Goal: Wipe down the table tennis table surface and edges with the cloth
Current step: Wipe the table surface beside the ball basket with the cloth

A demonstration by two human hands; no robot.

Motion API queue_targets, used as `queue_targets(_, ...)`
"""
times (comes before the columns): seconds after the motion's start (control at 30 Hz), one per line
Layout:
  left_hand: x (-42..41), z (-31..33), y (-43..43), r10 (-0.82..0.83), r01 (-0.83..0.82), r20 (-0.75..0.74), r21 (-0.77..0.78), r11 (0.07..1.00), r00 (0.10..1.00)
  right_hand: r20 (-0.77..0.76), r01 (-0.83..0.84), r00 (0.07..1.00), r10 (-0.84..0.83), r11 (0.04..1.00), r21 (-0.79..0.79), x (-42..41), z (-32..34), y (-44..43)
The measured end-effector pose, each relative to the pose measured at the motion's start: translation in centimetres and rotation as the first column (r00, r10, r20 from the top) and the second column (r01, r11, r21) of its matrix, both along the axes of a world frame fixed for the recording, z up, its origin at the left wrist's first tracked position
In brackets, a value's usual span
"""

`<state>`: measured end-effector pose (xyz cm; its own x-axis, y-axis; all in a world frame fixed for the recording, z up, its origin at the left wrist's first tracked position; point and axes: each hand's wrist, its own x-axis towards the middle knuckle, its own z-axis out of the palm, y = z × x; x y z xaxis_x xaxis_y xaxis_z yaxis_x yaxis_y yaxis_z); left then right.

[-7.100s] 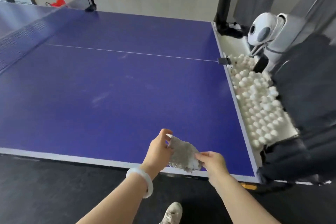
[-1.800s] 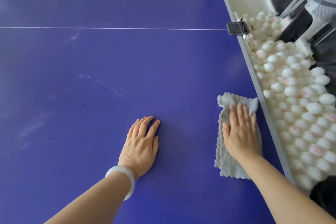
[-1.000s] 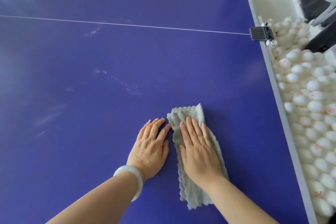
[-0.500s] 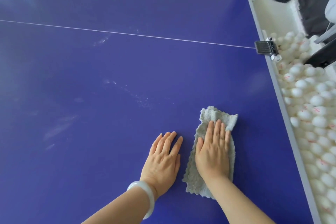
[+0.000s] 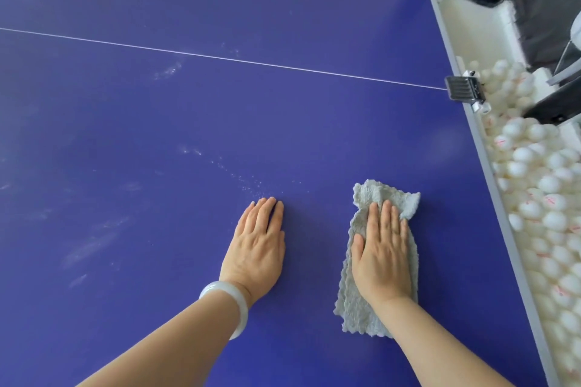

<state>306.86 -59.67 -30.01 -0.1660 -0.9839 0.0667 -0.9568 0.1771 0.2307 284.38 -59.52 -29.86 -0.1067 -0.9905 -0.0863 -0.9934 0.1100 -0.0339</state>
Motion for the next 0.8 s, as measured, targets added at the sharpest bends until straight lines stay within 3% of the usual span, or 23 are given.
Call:
queue_targets(0.1,0.1,0.0,-0.2,-0.016,0.017,0.016,-0.028,0.999,1.000,0.011,0.109,0.994,-0.109,0.994,0.015,1.4,0.0,-4.4)
queue_targets(0.17,0.2,-0.1,-0.3,-0.010,0.010,0.013,-0.033,0.999,1.000,0.018,0.080,0.997,-0.080,0.997,0.010,2.8,0.0,-5.4)
queue_targets(0.3,0.2,0.0,-0.2,-0.002,0.002,-0.004,-0.028,1.000,1.000,0.058,-0.333,0.940,0.335,0.942,-0.039,4.1,-0.1,0.5)
queue_targets(0.4,0.2,0.1,-0.2,0.003,-0.003,-0.011,-0.019,1.000,1.000,0.096,-0.479,0.872,0.479,0.877,-0.029,2.7,-0.3,2.7)
queue_targets(0.47,0.2,0.3,-0.3,0.015,-0.015,0.001,-0.016,1.000,1.000,0.068,-0.418,0.905,0.419,0.908,-0.026,2.0,-0.2,-0.2)
queue_targets(0.57,0.0,0.7,-0.2,0.026,-0.026,0.011,-0.020,0.999,1.000,-0.003,-0.161,0.987,0.161,0.986,0.042,2.5,0.6,-6.6)
queue_targets(0.63,-0.1,0.8,-0.2,0.026,-0.026,-0.006,-0.008,1.000,1.000,0.029,-0.064,0.998,0.062,0.995,0.073,3.7,0.8,-7.6)
queue_targets(0.8,0.0,1.0,-0.2,0.018,-0.018,-0.002,0.010,1.000,1.000,0.117,-0.261,0.959,0.259,0.965,0.000,7.6,0.0,5.4)
